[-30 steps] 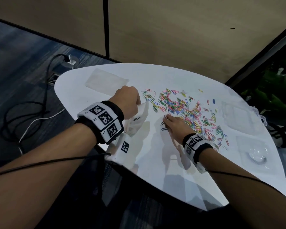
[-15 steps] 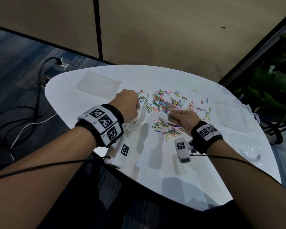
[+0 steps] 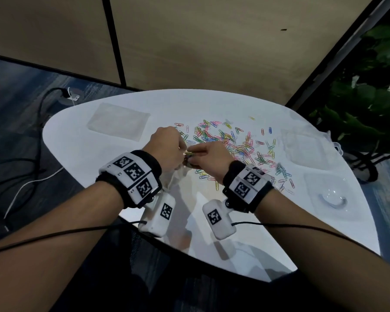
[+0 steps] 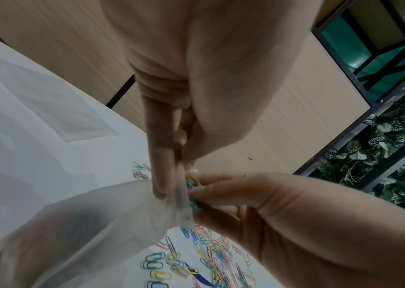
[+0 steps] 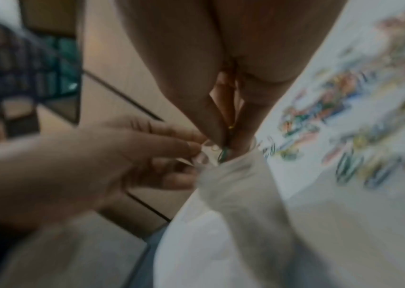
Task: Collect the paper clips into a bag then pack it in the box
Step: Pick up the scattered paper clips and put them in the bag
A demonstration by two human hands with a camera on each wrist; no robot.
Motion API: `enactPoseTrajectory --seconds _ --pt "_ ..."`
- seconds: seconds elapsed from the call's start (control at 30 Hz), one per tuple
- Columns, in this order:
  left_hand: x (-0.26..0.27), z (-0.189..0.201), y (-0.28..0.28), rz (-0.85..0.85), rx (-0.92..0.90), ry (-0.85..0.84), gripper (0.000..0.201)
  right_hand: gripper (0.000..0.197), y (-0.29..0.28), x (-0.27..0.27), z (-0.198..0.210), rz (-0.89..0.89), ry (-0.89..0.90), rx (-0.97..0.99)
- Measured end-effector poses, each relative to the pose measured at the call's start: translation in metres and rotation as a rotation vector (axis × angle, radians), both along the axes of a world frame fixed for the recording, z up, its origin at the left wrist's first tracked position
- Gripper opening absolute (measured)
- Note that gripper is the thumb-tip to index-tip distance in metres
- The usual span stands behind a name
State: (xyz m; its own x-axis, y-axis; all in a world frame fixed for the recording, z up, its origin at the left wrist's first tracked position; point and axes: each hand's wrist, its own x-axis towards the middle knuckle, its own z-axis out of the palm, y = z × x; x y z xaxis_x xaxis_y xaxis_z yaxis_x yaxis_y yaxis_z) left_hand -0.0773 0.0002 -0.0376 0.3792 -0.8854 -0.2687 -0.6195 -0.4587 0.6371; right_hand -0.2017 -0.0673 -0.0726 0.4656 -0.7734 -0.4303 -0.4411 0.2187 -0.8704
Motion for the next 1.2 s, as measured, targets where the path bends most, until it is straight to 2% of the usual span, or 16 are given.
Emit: enactPoseTrajectory --seconds 0.1,0.17,0.23,0.3,0.37,0.43,0.5,0.53,0.63,0.77,0.83,0.93,1.03,1.2 --pt "0.001 0.001 0.000 -0.012 -0.001 -0.009 0.027 0.027 0.000 -0.001 0.002 0.251 0.226 -0.393" --pt "0.004 0.003 0.001 -0.003 0.005 -0.020 0.028 0.032 -0.002 -0.001 0.005 0.409 0.265 -0.413" --pt "0.008 0.006 0.001 0.017 0.003 -0.023 0.030 0.034 -0.007 -0.001 0.011 0.368 0.115 -0.268" --pt "0.012 0.008 0.003 0.033 -0.001 -0.029 0.030 0.038 -0.015 -0.004 0.017 0.210 -0.054 -0.180" --pt "0.016 0.007 0.004 0.045 -0.003 -0.030 0.029 0.040 -0.029 -0.013 0.015 0.110 -0.040 -0.221" --pt "0.019 0.006 0.007 0.052 -0.003 -0.025 0.029 0.036 -0.044 -0.023 -0.002 0.163 0.246 -0.355" --pt "0.020 0.007 0.009 0.049 -0.007 -0.028 0.029 0.037 -0.048 -0.033 -0.025 0.394 0.597 -0.453" --pt "0.021 0.007 0.010 0.045 -0.010 -0.037 0.029 0.044 -0.045 -0.036 -0.037 0.522 0.680 -0.469" --pt "0.022 0.010 0.014 0.022 -0.010 -0.070 0.031 0.059 -0.027 -0.036 -0.068 0.812 0.751 -0.530" --pt "0.025 0.015 0.016 -0.002 0.004 -0.084 0.033 0.060 -0.012 -0.050 -0.087 1.022 0.889 -0.809" --pt "0.023 0.016 0.017 -0.007 0.011 -0.085 0.034 0.058 -0.015 -0.066 -0.091 1.027 0.951 -0.883" --pt "0.020 0.017 0.019 -0.027 0.020 -0.093 0.035 0.053 -0.025 -0.085 -0.097 0.946 0.982 -0.866" --pt "0.017 0.017 0.019 -0.041 0.020 -0.100 0.033 0.048 -0.029 -0.092 -0.102 0.877 0.887 -0.911" --pt "0.008 0.015 0.015 -0.077 0.024 -0.113 0.034 0.015 -0.033 -0.081 -0.095 0.787 0.706 -1.034"
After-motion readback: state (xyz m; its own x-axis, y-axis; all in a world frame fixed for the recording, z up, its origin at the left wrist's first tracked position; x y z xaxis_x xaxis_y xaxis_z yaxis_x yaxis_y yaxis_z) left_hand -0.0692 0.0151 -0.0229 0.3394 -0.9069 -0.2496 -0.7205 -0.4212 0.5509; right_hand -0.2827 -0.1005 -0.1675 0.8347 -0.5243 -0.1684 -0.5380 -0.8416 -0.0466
